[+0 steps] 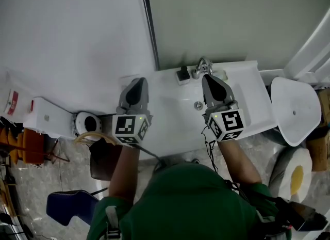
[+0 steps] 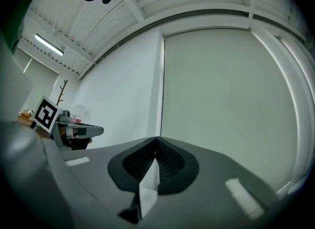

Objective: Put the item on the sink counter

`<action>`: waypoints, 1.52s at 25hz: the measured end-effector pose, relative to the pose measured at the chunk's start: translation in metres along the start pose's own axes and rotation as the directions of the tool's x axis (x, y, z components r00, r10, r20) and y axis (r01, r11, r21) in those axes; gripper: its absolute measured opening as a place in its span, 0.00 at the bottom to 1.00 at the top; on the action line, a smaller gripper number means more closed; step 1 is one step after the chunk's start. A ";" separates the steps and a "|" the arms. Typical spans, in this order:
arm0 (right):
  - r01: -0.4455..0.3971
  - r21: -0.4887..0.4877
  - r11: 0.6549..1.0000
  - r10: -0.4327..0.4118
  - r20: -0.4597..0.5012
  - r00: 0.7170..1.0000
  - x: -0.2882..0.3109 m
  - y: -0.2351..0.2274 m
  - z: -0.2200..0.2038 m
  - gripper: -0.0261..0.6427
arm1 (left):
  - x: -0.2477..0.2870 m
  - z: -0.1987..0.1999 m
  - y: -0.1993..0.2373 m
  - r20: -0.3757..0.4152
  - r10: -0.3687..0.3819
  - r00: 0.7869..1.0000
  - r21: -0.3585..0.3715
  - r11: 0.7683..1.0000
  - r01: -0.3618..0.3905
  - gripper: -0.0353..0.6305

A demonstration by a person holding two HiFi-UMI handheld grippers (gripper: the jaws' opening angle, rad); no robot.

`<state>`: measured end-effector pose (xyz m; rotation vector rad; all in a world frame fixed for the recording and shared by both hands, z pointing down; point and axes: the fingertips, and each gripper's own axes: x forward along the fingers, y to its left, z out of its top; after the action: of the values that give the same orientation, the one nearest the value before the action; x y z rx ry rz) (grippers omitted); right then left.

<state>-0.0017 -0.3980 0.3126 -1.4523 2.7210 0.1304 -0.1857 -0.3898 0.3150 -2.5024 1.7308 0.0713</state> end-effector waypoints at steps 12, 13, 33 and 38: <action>0.012 -0.004 1.000 -0.012 0.006 1.000 -0.005 -0.014 0.006 0.04 | 0.009 -0.003 -0.013 -0.024 -0.005 1.000 0.016 1.000 0.006 0.05; 0.014 -0.003 1.000 -0.014 0.007 1.000 -0.005 -0.015 0.006 0.04 | 0.010 -0.004 -0.012 -0.026 -0.003 1.000 0.015 1.000 0.003 0.05; -0.016 0.045 0.999 0.016 0.007 1.000 -0.001 -0.005 0.000 0.04 | 0.003 -0.008 -0.001 -0.014 0.003 1.000 -0.005 1.000 -0.003 0.05; -0.017 0.044 0.999 0.017 0.004 1.000 0.001 -0.001 0.002 0.04 | 0.001 -0.011 0.006 -0.017 0.006 1.000 -0.013 1.000 -0.007 0.05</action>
<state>-0.0015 -0.3991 0.3108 -1.4165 2.7160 0.0737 -0.1910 -0.3937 0.3254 -2.5140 1.7507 0.0628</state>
